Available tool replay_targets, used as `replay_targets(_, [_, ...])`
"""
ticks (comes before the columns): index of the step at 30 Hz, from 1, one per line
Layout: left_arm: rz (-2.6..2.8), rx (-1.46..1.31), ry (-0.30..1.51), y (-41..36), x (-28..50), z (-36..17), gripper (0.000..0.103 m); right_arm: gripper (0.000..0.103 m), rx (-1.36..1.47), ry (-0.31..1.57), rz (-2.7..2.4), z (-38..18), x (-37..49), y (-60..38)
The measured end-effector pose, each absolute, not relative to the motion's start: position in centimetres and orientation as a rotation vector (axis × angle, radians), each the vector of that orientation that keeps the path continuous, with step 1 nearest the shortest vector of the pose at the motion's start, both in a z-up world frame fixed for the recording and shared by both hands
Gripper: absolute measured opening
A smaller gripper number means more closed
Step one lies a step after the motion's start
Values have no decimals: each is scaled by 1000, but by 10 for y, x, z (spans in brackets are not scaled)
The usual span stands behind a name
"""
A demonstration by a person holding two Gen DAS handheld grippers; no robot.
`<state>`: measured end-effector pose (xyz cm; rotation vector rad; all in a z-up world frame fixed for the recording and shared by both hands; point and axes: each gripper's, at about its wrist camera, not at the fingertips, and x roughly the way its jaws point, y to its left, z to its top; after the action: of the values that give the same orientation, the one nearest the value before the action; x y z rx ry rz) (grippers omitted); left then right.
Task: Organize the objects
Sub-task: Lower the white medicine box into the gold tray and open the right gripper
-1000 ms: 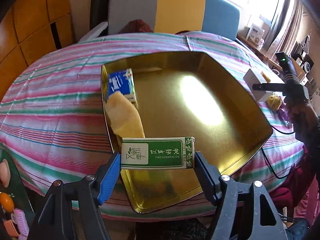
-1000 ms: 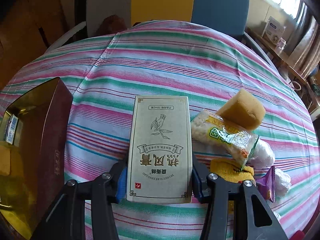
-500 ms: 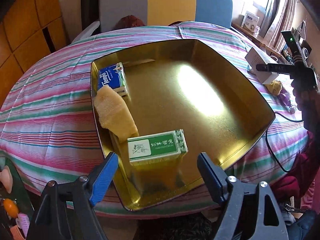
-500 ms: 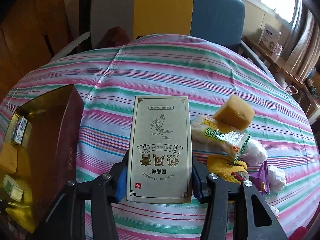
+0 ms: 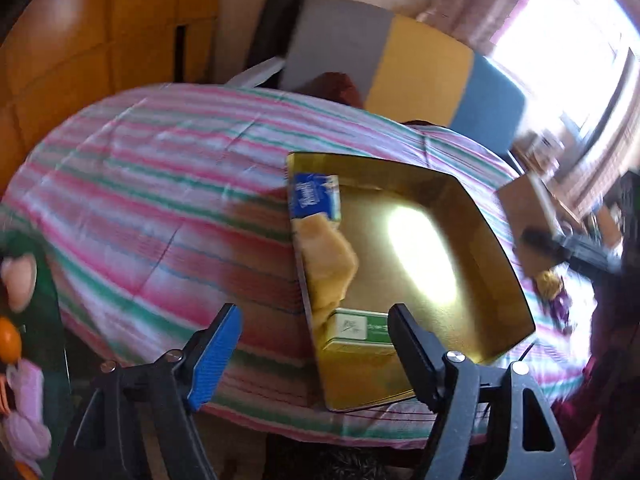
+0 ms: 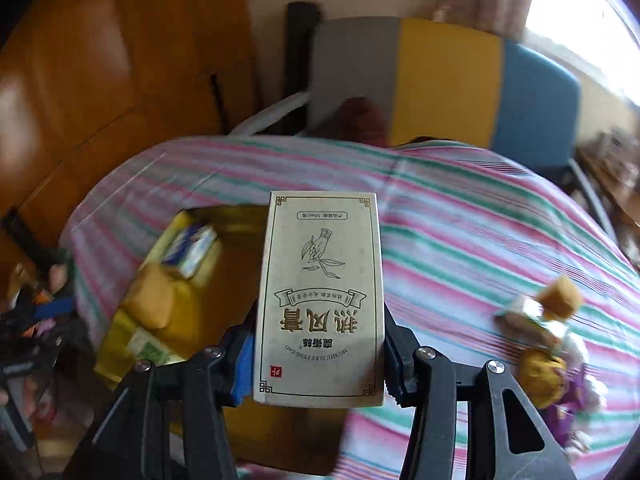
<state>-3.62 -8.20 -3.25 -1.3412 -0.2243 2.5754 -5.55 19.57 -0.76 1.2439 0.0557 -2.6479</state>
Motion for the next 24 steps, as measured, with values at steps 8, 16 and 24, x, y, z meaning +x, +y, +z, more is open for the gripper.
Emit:
replay_targets(8, [2602,-1367,-293,-103,-31,-44,76,52,1443,203,-2463,-70,-79,113])
replay_targets(16, [2585,-1372,-341,-110,-32,-49,76,52,1499,193,-2322,-88,-66,85])
replay_targets(24, [2599,-1352,-334,-110,-32,-47,76,57,1479,-24,-2218,-88,-51,82])
